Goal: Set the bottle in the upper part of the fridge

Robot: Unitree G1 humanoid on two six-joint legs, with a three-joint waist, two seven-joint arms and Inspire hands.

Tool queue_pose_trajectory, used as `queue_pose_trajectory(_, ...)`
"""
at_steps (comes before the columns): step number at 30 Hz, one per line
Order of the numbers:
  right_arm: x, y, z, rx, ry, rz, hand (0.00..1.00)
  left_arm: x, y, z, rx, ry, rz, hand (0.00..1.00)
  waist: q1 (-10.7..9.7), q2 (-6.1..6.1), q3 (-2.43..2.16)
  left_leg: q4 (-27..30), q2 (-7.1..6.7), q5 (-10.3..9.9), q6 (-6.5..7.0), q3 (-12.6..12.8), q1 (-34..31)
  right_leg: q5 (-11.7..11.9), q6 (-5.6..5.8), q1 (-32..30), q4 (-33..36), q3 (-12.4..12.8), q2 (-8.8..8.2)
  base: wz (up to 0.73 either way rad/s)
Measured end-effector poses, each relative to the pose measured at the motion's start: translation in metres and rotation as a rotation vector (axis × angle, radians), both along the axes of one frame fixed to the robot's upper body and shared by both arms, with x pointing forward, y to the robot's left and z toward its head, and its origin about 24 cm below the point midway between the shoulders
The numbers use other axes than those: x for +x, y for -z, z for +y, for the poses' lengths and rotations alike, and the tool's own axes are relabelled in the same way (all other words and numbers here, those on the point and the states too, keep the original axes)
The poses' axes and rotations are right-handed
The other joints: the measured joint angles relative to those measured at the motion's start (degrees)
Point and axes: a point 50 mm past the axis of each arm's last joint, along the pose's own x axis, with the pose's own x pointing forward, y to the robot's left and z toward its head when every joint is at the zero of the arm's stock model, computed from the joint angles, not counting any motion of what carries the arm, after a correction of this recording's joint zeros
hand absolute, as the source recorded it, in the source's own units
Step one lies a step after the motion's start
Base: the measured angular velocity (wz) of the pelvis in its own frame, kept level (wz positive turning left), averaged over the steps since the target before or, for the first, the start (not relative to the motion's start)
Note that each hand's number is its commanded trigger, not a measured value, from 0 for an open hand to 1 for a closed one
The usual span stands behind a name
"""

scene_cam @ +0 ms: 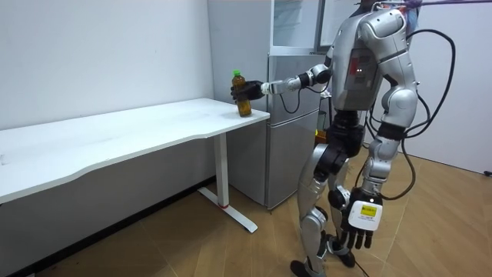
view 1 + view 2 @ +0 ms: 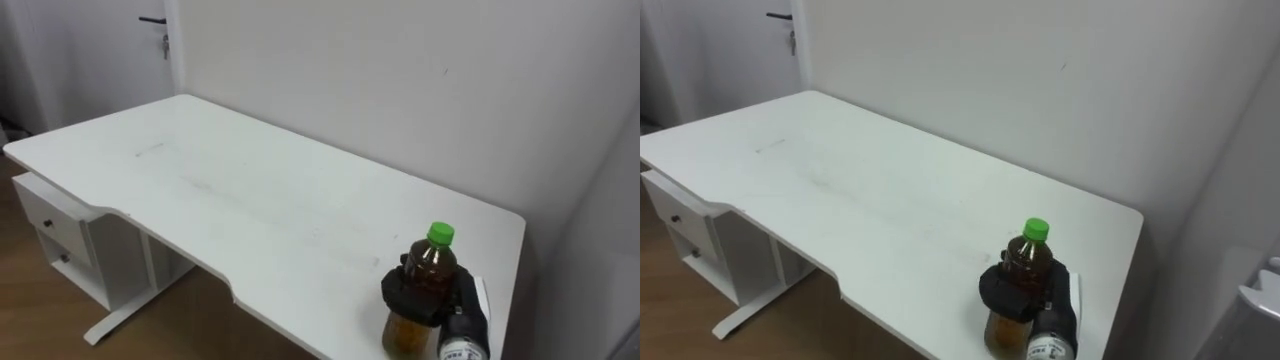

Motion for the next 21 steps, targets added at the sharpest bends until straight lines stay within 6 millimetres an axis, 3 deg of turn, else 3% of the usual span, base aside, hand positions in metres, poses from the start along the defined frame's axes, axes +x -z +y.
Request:
queue_pose_trajectory(6,0.000,0.000,-0.001,0.026,0.005,0.006,1.00,0.001,0.000,0.001,0.017,0.002,-0.003,0.00,0.03,0.01,0.00,0.00,0.02,0.01,-0.01,-0.01,-0.13,0.00,0.00,-0.06,-0.01,-0.10,0.01,0.00)
queue_pose_trajectory(11,-0.001,-0.008,-0.001,0.105,-0.033,-0.022,1.00,0.001,-0.001,0.004,0.028,-0.023,-0.019,0.00,-1.22,0.05,0.00,0.14,-0.06,0.01,-0.01,-0.10,-0.73,0.01,-0.01,-0.63,-0.03,-0.02,-0.01,0.00)
queue_pose_trajectory(17,-0.004,-0.024,0.000,0.167,-0.154,-0.092,1.00,0.002,-0.002,0.005,0.033,-0.040,-0.034,0.00,-2.32,0.87,-0.17,0.46,0.18,0.01,0.01,1.46,-0.19,0.01,-0.02,-0.91,-0.04,2.43,-0.02,-0.12)
queue_pose_trajectory(21,-0.007,-0.047,0.002,0.179,-0.271,-0.186,1.00,0.004,-0.002,0.005,0.031,-0.039,-0.041,0.00,-3.82,1.84,-0.60,0.09,0.30,0.06,0.09,2.73,0.14,0.01,-0.02,-1.54,0.00,4.91,-0.08,-0.19)
